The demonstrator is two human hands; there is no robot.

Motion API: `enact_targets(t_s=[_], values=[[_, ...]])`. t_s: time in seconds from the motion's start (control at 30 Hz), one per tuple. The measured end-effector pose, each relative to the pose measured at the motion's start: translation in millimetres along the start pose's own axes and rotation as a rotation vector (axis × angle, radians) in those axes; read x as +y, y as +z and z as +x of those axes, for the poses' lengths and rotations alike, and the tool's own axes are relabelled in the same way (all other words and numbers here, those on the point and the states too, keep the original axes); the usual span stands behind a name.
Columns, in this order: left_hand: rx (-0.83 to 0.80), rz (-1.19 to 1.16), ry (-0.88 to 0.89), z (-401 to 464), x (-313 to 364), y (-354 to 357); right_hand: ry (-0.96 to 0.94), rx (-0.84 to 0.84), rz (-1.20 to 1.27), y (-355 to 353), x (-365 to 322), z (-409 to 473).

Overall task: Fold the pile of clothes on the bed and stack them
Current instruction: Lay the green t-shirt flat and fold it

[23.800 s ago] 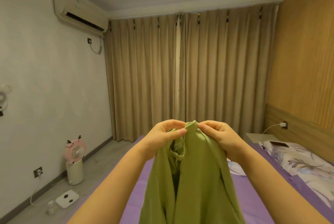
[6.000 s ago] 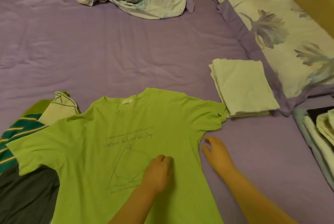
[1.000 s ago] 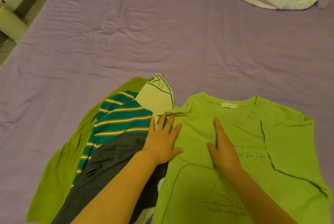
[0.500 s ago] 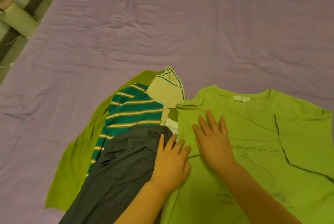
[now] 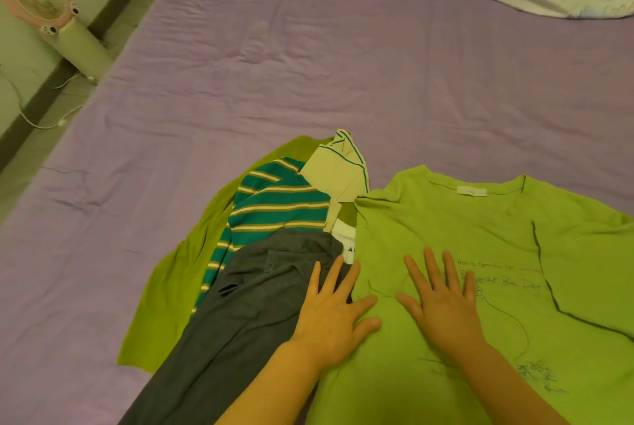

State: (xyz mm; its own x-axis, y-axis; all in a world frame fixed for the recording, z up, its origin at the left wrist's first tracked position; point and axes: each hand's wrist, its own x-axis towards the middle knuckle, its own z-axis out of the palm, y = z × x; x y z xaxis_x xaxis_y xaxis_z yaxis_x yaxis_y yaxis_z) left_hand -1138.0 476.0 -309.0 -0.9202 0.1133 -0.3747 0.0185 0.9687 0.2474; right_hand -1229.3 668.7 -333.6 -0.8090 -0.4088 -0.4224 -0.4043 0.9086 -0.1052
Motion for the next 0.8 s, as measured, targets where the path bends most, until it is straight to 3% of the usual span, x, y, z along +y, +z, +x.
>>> enact_targets(t_s=[0.17, 0.27, 0.37, 0.5, 0.63, 0.8], values=[[-0.064, 0.049, -0.080, -39, 18, 11, 0.011, -0.014, 0.029, 10, -7, -17], [0.076, 0.055, -0.176, -72, 36, 24, -0.040, -0.028, -0.003, 24, -3, -60], [-0.010, -0.092, -0.267, -104, 52, 47, -0.054, -0.062, 0.022, 41, 7, -113], [0.076, -0.253, -0.460, -151, 74, 69, -0.082, -0.070, -0.007, 62, 19, -174], [0.165, -0.561, -0.657, -190, 83, 95, -0.082, -0.123, -0.068, 64, 18, -214], [0.133, -0.804, -0.889, -220, 91, 115, -0.085, -0.132, -0.045, 75, 11, -253]])
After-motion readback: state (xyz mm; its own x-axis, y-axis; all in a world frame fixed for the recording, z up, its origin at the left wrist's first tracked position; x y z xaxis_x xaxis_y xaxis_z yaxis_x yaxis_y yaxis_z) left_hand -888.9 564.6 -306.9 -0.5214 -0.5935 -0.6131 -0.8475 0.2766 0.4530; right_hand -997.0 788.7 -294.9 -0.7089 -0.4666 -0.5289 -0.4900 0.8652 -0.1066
